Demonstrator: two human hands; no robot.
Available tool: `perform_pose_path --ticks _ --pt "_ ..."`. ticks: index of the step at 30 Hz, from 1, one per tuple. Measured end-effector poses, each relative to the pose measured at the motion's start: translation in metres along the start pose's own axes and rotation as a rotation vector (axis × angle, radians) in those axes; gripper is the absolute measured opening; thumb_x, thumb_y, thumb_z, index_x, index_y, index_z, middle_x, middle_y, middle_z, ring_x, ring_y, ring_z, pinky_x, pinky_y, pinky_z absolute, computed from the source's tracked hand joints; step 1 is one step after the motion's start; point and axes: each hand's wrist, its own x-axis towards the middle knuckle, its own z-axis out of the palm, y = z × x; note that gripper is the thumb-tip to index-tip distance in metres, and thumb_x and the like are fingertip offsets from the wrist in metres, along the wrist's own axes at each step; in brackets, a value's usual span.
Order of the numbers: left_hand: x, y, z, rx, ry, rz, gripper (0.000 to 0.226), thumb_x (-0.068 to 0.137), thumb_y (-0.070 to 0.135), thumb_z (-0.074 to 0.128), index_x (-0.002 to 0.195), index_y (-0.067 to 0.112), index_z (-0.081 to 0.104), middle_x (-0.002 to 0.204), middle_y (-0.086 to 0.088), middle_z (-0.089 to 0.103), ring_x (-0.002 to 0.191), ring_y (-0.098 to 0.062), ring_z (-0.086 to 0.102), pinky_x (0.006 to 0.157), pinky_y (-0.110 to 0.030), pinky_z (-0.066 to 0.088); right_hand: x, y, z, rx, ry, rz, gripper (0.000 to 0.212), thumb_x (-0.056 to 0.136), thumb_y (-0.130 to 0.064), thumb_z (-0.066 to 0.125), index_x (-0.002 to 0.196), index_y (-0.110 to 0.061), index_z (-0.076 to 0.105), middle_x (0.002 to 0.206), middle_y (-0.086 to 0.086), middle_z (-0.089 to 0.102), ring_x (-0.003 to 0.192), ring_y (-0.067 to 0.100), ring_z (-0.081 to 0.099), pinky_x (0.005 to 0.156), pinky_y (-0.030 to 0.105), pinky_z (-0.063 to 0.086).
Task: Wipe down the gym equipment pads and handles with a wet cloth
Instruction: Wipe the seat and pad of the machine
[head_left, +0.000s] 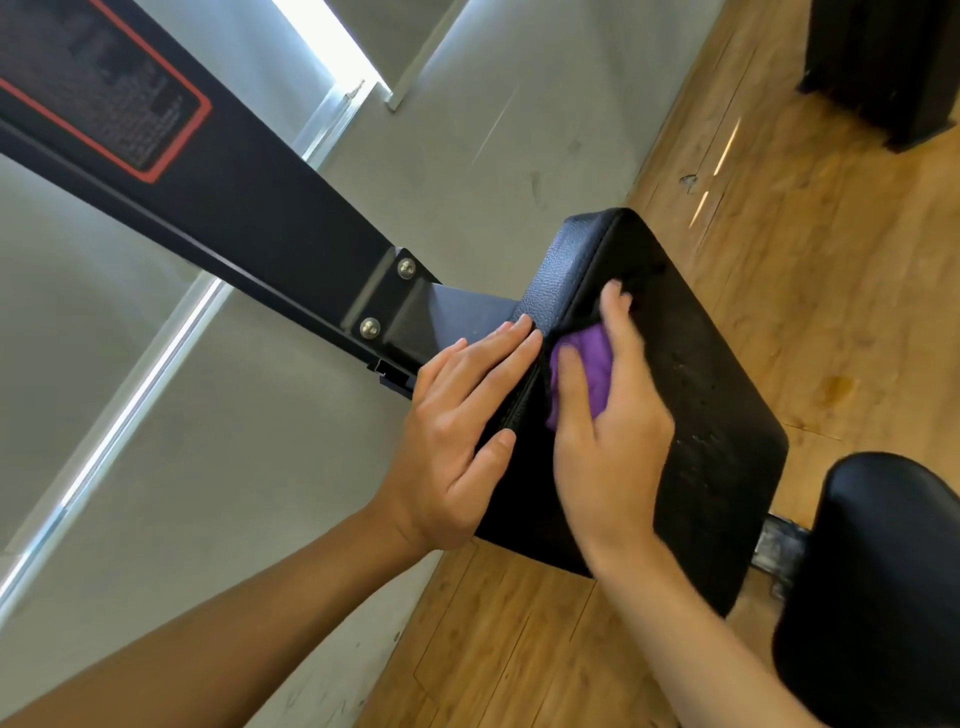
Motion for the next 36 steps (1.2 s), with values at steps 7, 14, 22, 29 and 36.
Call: perform_pose_path --ticks 7,14,22,29,36 --pt "0.000 0.003 -0.002 0.008 0.004 -0.009 0.066 0.090 0.027 0.039 0.150 0.002 0.048 0.159 -0.009 0.046 0.150 -0.024 0.040 0.117 -0.063 0.030 -0.058 0.046 -0.016 -0.378 -0.160 -0.056 0.056 0.105 -0.047 0.036 0.159 -0.036 0.027 0.172 -0.003 0.004 0.159 0.025 -0.003 0.122 0.061 -0.014" --pt "-0.001 0.006 -0.001 0.008 0.007 -0.032 0.066 0.089 0.027 0.039 0.151 0.005 0.047 0.158 -0.009 0.047 0.149 -0.025 0.041 0.117 -0.065 0.028 -0.076 0.023 -0.003 -0.110 -0.037 0.185 0.058 0.107 -0.049 0.029 0.159 -0.039 0.007 0.167 -0.028 -0.004 0.156 0.003 -0.004 0.129 0.036 -0.002" --pt "0.001 0.005 -0.001 0.035 0.006 -0.015 0.066 0.091 0.030 0.036 0.152 0.007 0.046 0.160 -0.007 0.045 0.151 -0.024 0.040 0.120 -0.062 0.025 0.076 -0.002 0.011 -0.085 0.095 0.252 0.058 0.109 -0.013 0.035 0.162 -0.030 0.020 0.171 0.001 0.014 0.158 0.017 -0.001 0.127 0.054 0.000" --pt "0.000 0.005 0.000 0.040 0.002 -0.019 0.067 0.092 0.033 0.035 0.152 0.006 0.046 0.160 -0.007 0.045 0.151 -0.022 0.039 0.121 -0.061 0.025 0.019 -0.002 -0.001 -0.034 -0.047 0.239 0.060 0.111 -0.029 0.027 0.163 -0.039 -0.001 0.172 -0.006 0.000 0.157 0.013 -0.001 0.127 0.045 0.021" --pt "-0.001 0.006 -0.001 0.032 0.005 -0.023 0.067 0.091 0.031 0.036 0.152 0.005 0.046 0.160 -0.008 0.045 0.151 -0.024 0.039 0.120 -0.063 0.025 -0.011 0.050 -0.019 -0.412 -0.118 -0.247 0.069 0.103 -0.026 0.039 0.163 -0.029 0.005 0.169 0.014 -0.006 0.156 0.037 -0.010 0.126 0.055 -0.006"
